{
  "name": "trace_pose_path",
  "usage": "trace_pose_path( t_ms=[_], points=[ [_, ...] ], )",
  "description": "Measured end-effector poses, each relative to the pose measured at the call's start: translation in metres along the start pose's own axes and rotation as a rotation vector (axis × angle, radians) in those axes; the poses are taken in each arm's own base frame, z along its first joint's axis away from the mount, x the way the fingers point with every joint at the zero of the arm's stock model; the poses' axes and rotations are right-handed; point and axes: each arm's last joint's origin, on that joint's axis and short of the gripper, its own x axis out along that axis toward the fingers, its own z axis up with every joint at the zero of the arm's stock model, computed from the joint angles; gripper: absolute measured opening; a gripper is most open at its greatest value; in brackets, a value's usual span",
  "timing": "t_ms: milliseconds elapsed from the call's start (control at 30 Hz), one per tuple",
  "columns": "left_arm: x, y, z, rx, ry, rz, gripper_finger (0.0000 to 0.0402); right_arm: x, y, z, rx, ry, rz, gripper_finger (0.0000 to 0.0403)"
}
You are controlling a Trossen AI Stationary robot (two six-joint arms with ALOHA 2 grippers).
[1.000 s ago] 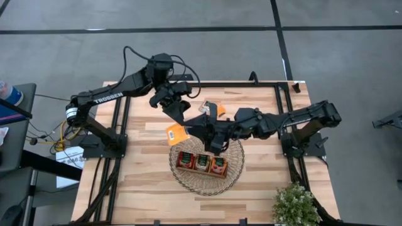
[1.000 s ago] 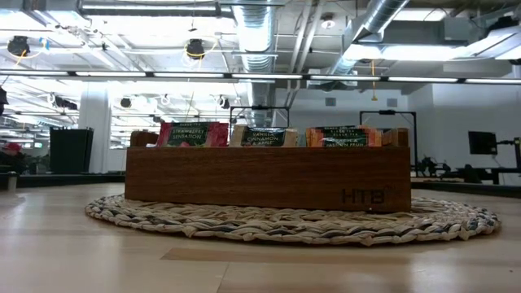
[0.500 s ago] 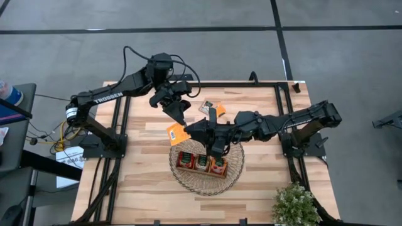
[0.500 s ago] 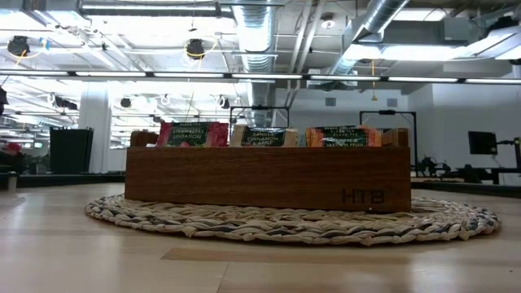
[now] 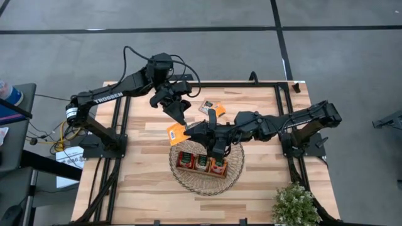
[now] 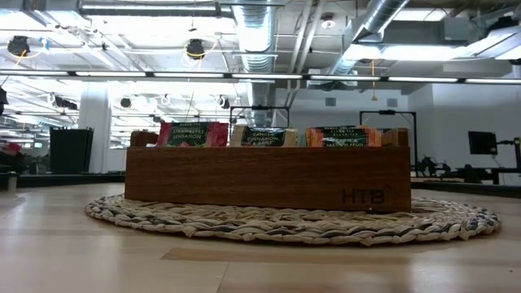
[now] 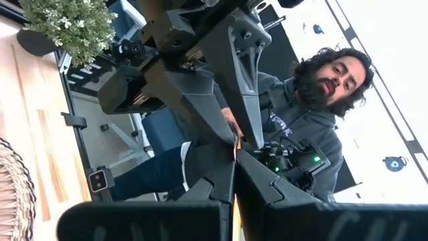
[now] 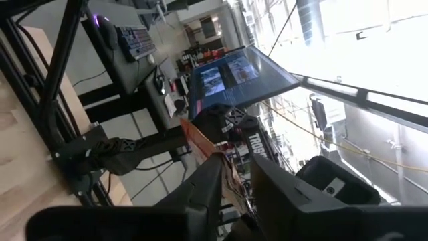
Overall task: Pick & Place Tea
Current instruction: Put the orange tea bag into the right section of the wooden organizer
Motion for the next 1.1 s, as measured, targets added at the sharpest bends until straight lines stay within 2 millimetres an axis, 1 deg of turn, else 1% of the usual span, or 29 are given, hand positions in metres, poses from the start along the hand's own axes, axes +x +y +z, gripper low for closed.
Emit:
trace_pose_path(
  t_ms=[133, 567, 667, 800, 1000, 1100],
  points=[
    [0.0000, 0.0000, 0.0000, 0.000, -0.002, 0.001, 0.0000, 0.0003, -0.0005, -0.0018, 0.001, 0.004, -0.001, 0.0059],
    [0.0000, 0.0001, 0.0002, -0.001, -0.006, 0.005, 0.0000, 0.0011, -0.0022, -0.0079, 0.004, 0.021, -0.006, 0.0054],
    [0.0000, 0.0001, 0.0002, -0.001, -0.006, 0.005, 0.0000, 0.0011, -0.0022, -0.0078, 0.005, 0.021, -0.007, 0.0039],
    [0.0000, 0.0000, 0.0001, 0.001, -0.006, 0.005, 0.0000, 0.0011, -0.0023, -0.0078, 0.005, 0.021, -0.007, 0.0006],
    [0.0000, 0.0001, 0.0003, 0.014, -0.011, 0.010, 0.0000, 0.0011, -0.0023, -0.0079, 0.034, 0.028, -0.009, 0.0001],
    [-0.0002, 0.0007, 0.0013, 0.043, -0.049, 0.042, 0.0000, 0.0010, -0.0025, -0.0086, 0.043, 0.051, -0.017, 0.0001]
  ],
)
